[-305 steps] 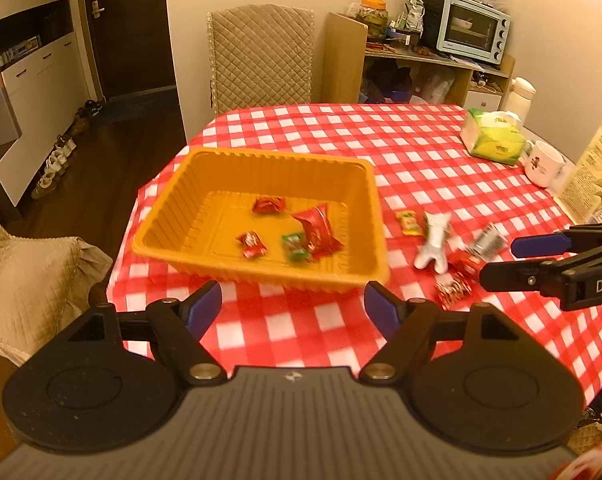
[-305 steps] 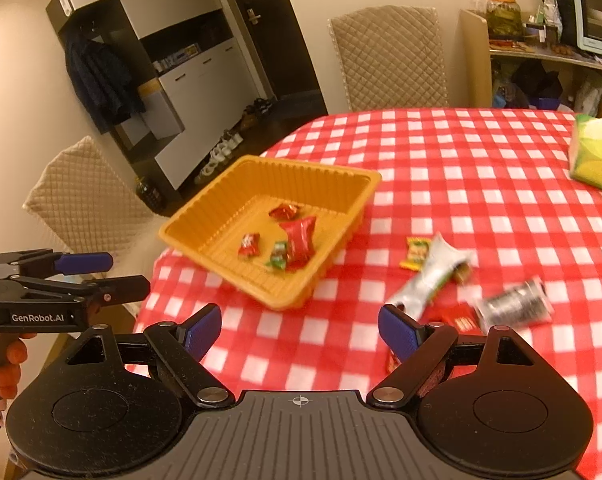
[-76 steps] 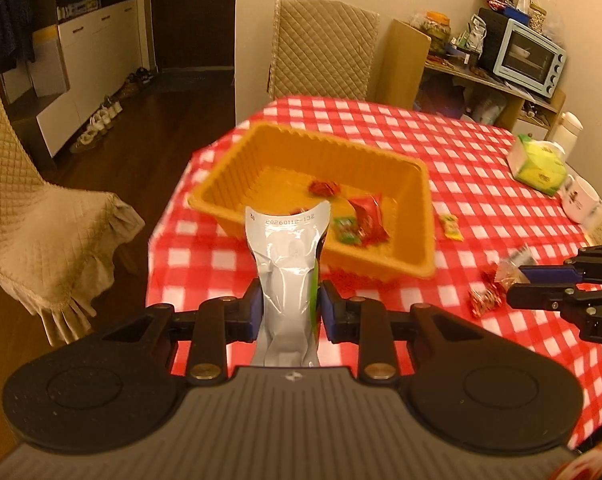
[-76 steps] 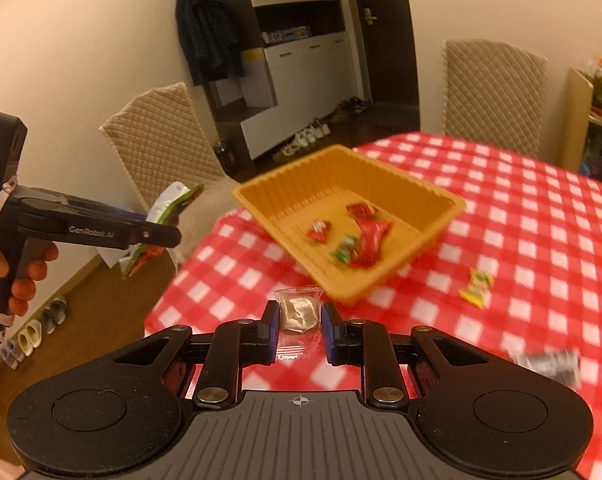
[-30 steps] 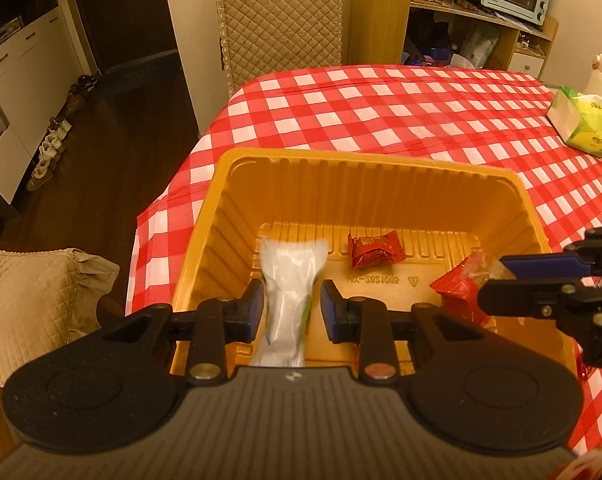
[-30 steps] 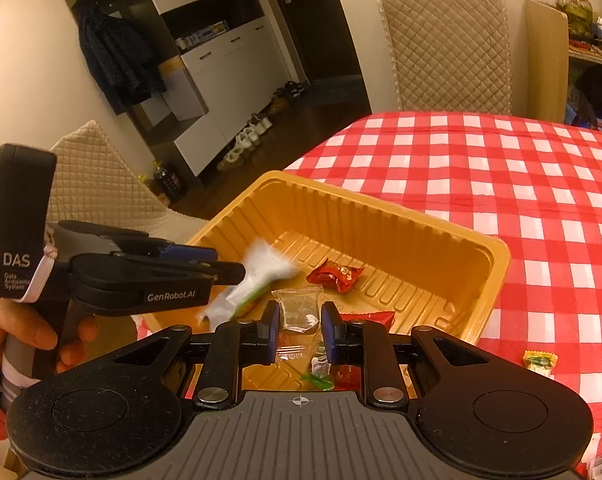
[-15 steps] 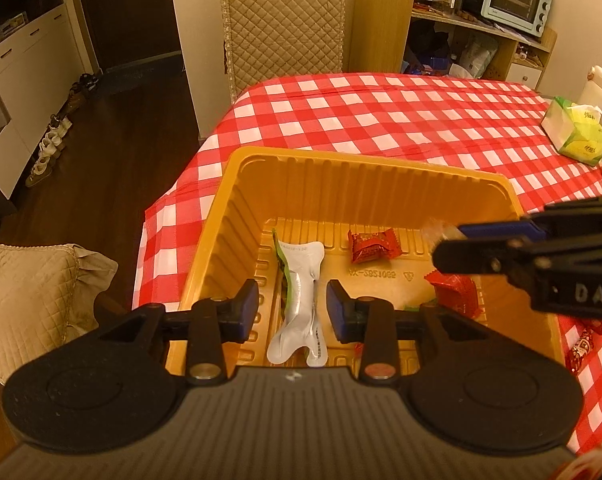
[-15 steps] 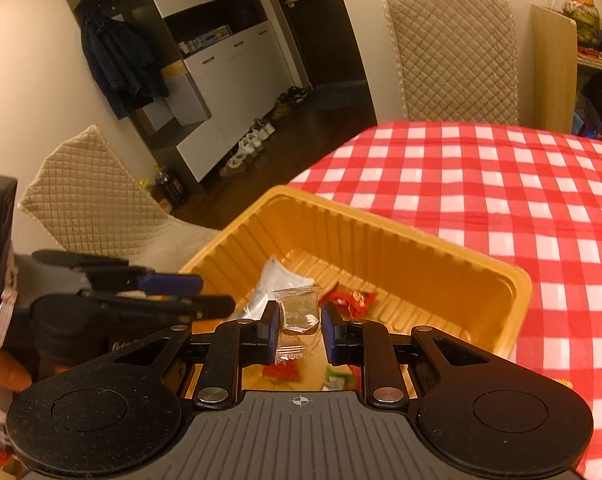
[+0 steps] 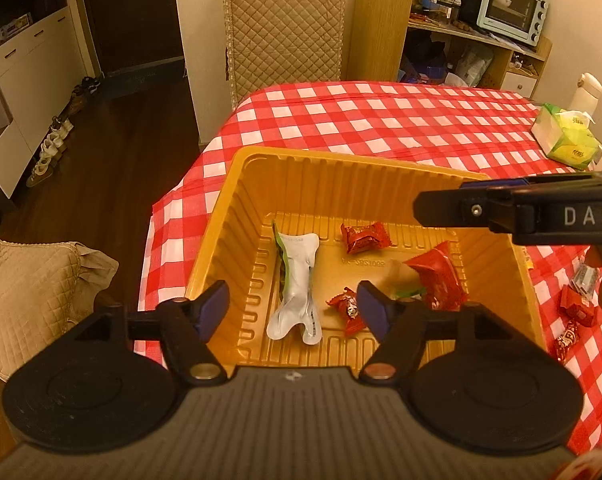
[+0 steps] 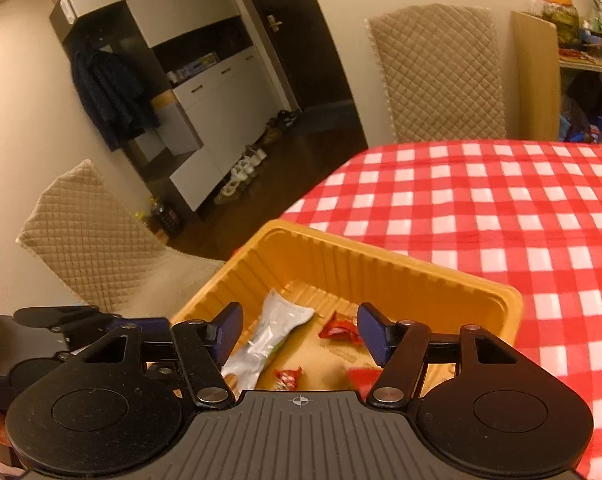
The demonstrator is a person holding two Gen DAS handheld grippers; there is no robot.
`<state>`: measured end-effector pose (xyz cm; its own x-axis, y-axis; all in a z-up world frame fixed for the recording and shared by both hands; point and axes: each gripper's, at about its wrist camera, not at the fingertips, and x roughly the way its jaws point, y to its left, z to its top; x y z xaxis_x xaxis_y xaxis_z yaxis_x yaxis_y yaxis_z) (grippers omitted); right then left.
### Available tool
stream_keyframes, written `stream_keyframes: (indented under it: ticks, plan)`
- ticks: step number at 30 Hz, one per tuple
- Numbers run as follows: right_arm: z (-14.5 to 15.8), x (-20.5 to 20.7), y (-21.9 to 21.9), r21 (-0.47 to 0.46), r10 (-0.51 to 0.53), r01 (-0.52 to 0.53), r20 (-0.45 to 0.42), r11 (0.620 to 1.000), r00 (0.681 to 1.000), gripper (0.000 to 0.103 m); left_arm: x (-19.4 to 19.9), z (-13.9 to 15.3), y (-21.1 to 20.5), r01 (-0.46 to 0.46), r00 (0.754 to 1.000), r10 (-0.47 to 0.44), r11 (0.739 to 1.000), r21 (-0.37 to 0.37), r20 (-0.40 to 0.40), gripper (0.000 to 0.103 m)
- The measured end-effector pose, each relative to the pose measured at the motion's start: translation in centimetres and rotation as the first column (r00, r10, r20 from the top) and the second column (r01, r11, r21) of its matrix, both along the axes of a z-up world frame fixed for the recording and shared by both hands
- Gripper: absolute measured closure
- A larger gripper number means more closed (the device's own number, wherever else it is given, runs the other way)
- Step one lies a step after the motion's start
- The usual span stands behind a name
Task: Organize snacks
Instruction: 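Withdraw both tools from the tray toward the remaining snacks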
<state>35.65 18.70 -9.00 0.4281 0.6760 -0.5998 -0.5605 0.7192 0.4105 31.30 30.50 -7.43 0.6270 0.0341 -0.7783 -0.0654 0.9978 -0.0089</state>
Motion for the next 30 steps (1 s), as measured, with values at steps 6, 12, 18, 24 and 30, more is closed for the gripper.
stream_keyframes:
  ticks: [6,12,18,24,30]
  plan:
    - [-0.1,-0.8,-1.8,-0.034,-0.037,0.036,-0.022,0.999,0.999,0.03,-0.9,0.6,-0.2,-0.011,1.0,0.011,1.0,0.004,0.013,0.026]
    - [-0.2,-2.3,-3.4,-0.066,-0.05,0.048,-0.021,0.997,0.999,0.023,-1.7,1.2,-0.7,-0.021,0.999,0.02,1.0,0.012,0.031,0.021]
    - [0.1,-4.2,-5.1,-0.079,-0.052,0.051,-0.012,0.996,0.999,0.019,-2.9,1.9,-1.8,-0.034,0.998,0.033,0.999,0.029,0.048,0.014]
    - [0.6,-6.2,-7.0,-0.082,-0.055,0.055,-0.001,0.995,0.998,0.018,-4.5,3.1,-3.3,-0.044,0.997,0.041,0.998,0.045,0.067,0.009]
    - [1.4,-8.7,-8.9,-0.087,-0.043,0.045,0.018,0.995,0.999,0.016,-6.6,4.5,-5.5,-0.056,0.995,0.051,0.997,0.054,0.091,0.006]
